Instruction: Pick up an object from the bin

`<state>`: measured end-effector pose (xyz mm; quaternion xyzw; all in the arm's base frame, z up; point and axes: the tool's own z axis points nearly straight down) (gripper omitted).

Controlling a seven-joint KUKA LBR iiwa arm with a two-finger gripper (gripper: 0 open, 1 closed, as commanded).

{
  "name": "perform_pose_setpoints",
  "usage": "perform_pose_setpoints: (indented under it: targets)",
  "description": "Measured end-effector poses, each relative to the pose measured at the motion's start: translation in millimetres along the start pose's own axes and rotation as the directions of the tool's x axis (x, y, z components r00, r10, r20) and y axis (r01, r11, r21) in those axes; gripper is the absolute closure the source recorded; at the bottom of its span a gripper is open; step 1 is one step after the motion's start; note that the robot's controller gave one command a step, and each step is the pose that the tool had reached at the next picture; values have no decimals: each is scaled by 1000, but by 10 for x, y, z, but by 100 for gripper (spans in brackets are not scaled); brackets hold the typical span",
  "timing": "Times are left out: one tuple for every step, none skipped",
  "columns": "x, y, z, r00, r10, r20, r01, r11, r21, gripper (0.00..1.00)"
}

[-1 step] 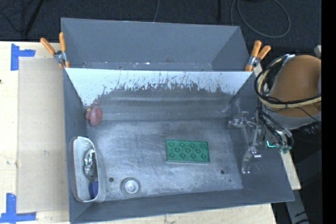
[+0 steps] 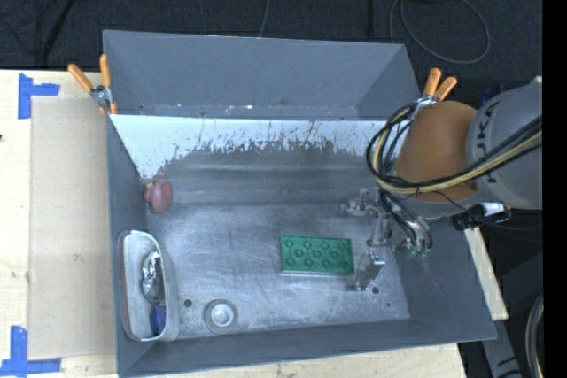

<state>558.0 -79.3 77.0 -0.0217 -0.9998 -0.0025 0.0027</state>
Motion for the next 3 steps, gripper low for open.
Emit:
perform_pose_setpoints:
  targets:
    - [16,325,49,998,-58,12,58,998,7,0]
    - [-9,326,13,998,-60,18,60,998,7,100]
    - [293,534,-1339,1000,-16,12,16,1000,4,100]
